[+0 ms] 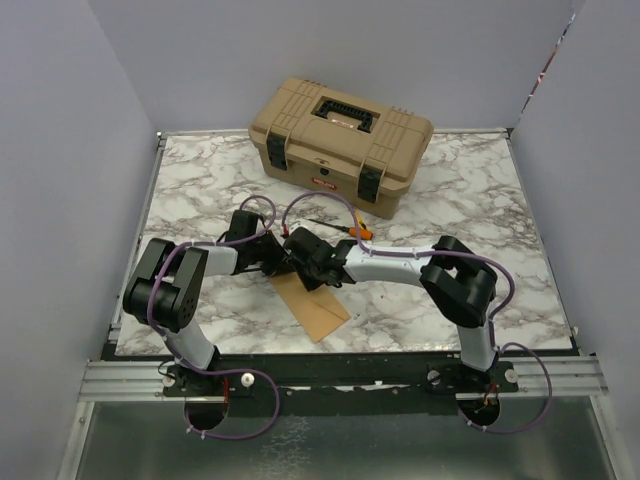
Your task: Place the letter into the envelope and seal it
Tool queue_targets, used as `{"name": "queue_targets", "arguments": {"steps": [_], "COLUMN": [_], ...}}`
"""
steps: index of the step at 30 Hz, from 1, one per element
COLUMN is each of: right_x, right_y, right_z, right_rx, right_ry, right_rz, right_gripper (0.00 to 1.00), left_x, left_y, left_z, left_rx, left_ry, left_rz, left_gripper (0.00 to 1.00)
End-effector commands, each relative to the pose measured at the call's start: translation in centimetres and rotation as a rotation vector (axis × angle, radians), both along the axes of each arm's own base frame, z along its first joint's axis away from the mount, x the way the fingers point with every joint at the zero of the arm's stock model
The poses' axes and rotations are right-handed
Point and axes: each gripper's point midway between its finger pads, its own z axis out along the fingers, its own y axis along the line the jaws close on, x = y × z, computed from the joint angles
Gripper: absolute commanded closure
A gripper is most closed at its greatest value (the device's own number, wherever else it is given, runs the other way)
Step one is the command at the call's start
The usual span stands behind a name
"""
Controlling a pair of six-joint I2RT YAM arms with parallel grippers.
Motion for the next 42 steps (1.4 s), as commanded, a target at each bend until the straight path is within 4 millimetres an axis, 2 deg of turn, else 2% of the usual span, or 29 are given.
{"name": "queue_targets", "arguments": {"steps": [1, 7, 21, 24, 29, 36, 42], "right_x": [-3.7, -5.8, -9.3, -9.2, -9.7, -11.0, -12.0], "right_y": [-5.0, -6.4, -8.5, -9.2, -10.9, -12.5, -14.6], "right_z": [-4.7, -4.9, -6.2, -6.4, -6.7, -5.1, -5.5], "right_rx": [-0.197, -0.209, -0.287, -0.316, -0.364, -0.359, -0.4], "right_ry": [0.105, 0.127, 0.19, 0.186, 0.203, 0.24, 0.272], "right_rz": [0.058, 0.121, 0.199, 0.167, 0.127, 0.065, 0.001], "right_gripper": [0.93, 0.78, 0.75, 0.75, 0.84, 0.85, 0.88], "left_x": [-3.9, -4.0, -4.2, -4.2, -4.1, -4.0, -3.7], "left_y": [3.5, 4.0, 4.3, 4.4, 4.5, 4.6, 4.5], "left_z": [-6.0, -6.3, -6.9, -7.0, -6.9, -6.9, -6.8], "left_rx": [0.213, 0.224, 0.234, 0.237, 0.242, 0.253, 0.25], "left_ry": [0.178, 0.19, 0.205, 0.208, 0.201, 0.195, 0.191], "left_rz": [0.043, 0.057, 0.061, 0.06, 0.059, 0.053, 0.053], "left_gripper": [1.0, 1.0, 1.0, 1.0, 1.0, 1.0, 1.0]}}
